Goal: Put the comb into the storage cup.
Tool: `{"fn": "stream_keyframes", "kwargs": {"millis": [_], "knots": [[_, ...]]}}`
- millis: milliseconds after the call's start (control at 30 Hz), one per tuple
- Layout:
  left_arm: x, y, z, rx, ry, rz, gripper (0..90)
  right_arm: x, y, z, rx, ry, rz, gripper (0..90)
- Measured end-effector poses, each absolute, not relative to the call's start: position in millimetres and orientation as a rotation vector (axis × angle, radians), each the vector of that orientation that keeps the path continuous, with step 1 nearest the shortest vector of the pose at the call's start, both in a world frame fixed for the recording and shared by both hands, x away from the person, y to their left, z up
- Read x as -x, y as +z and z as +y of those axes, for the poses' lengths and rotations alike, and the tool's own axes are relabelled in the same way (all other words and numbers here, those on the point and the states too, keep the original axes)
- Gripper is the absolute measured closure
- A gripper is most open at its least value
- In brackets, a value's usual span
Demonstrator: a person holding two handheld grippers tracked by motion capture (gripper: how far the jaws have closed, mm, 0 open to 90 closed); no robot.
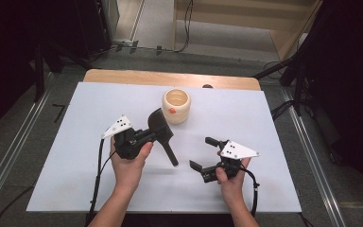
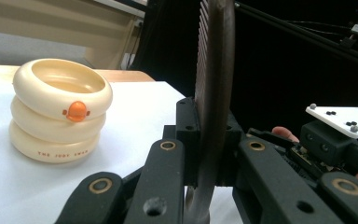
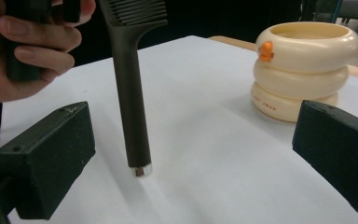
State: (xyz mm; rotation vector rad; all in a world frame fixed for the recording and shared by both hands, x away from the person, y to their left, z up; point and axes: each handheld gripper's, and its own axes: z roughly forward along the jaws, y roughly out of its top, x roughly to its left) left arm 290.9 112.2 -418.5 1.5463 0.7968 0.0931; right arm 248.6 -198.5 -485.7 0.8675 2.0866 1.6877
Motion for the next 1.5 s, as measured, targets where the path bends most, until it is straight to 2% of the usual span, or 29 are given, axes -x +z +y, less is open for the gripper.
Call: {"fn": "stream_keyframes", "kwargs": {"millis": [800,1500], "knots": [[-312.2,-400.0,109.8,-1.557,0.125,0.766,83.8,-227.7,-494.0,-270.6,-1.005,1.583,1.974,0.0],[-334.5,-387.4,105.3,-1.554,0.149,0.765,83.8,-208.2,-501.9,-305.4,-1.046,1.523,1.958,0.0]]}}
